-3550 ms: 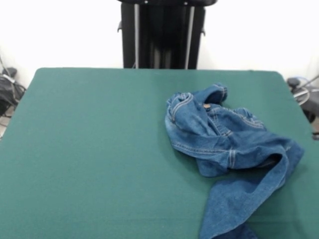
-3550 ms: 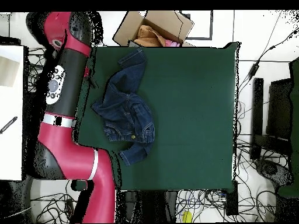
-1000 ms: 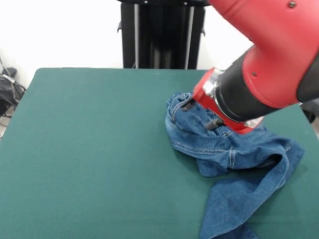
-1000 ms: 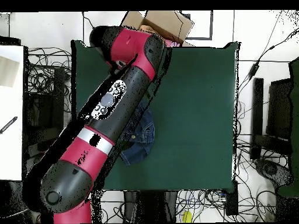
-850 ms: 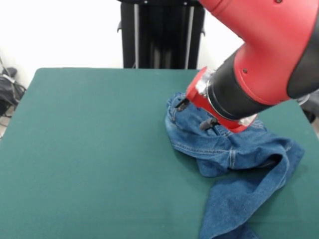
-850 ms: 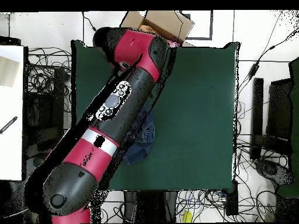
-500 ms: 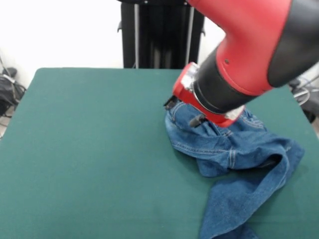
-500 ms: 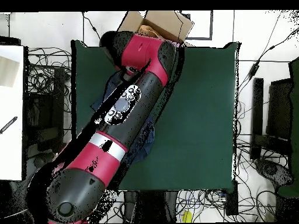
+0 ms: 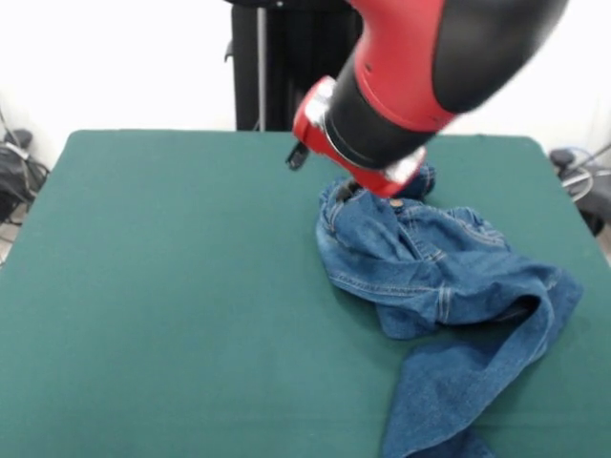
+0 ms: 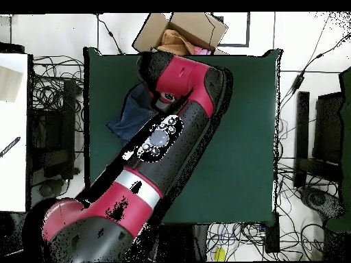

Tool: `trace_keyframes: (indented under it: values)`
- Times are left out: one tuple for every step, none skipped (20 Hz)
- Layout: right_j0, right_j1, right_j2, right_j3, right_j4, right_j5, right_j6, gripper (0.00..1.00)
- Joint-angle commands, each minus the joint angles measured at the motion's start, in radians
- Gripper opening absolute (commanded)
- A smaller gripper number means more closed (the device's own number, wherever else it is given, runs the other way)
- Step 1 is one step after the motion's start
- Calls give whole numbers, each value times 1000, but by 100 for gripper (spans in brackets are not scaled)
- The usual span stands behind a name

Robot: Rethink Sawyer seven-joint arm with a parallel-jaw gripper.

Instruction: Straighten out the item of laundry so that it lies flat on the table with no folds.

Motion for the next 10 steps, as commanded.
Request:
trace_keyframes:
  values:
    - [50,-136,210,222,-136,47,-170,100]
    - [56,-148,216,232,-153,57,-165,100]
    - [62,-164,227,250,-166,54,-158,100]
    - [70,-178,236,267,-180,51,-152,100]
    - [77,-192,245,285,-191,42,-143,100]
    - [84,-207,255,308,-203,27,-131,100]
    - [89,-219,267,328,-210,15,-122,100]
    - [94,-230,278,348,-219,2,-117,100]
    - [99,-243,289,370,-225,-9,-111,100]
    - [102,-255,302,393,-230,-28,-107,100]
